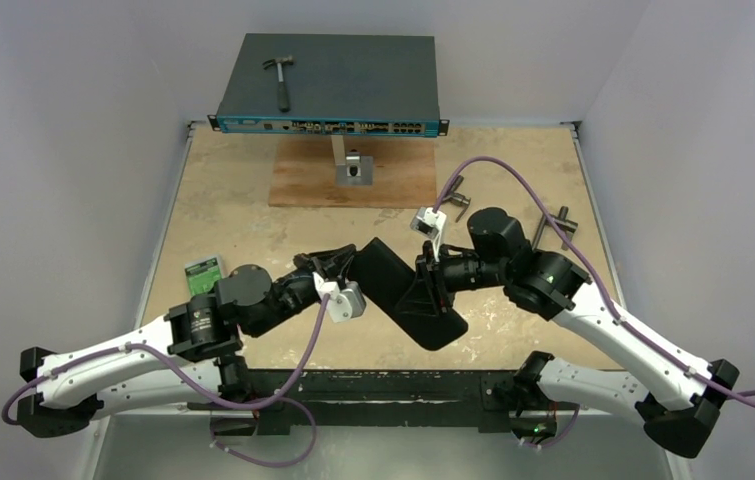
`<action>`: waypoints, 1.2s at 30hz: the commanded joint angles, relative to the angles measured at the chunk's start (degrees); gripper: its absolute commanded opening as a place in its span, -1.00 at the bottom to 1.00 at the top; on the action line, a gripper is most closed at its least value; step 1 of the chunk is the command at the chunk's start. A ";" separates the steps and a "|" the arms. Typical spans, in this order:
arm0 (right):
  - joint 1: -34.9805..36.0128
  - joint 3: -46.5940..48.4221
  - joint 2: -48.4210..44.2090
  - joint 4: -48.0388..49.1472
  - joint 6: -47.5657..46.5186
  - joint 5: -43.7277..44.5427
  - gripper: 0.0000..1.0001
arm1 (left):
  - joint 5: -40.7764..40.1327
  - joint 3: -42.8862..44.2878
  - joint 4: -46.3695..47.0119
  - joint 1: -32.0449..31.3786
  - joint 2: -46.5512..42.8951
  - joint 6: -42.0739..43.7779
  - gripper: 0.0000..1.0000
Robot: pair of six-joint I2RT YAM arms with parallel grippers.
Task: Sort the hair-cutting tools
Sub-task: Zip the hairdressing tool bag at the center of the board, then place the hairdressing tool bag at the center of the board.
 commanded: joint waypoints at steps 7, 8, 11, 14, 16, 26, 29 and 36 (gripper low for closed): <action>1.25 -2.58 0.88 -5.16 -0.15 1.22 -1.00 | 6.78 10.16 3.25 0.47 3.48 4.99 -1.00; 1.33 -2.74 1.08 -4.77 -0.01 1.27 -1.00 | 7.33 10.23 3.63 0.47 4.16 4.72 -1.00; 1.45 -3.61 1.43 -3.82 0.18 1.17 -1.00 | 7.59 10.19 6.02 0.48 5.88 4.16 -1.00; 1.46 -3.66 0.75 -3.43 0.55 3.62 -1.00 | 2.70 9.47 11.20 0.50 6.06 3.75 -1.00; 1.45 -3.95 -0.10 -2.00 2.48 5.07 -1.00 | -4.79 9.38 13.70 0.80 6.13 2.92 -0.48; 1.21 -13.16 3.87 24.54 16.00 11.19 -1.00 | -31.70 7.49 -0.34 13.94 -3.77 -30.05 1.00; 0.44 -14.70 7.78 32.04 16.69 11.97 -1.00 | -30.18 7.18 -10.95 14.75 -7.50 -44.27 1.00; -4.39 -20.00 19.70 45.95 21.55 14.57 -1.00 | -24.22 0.91 -25.95 14.70 -12.06 -71.63 1.00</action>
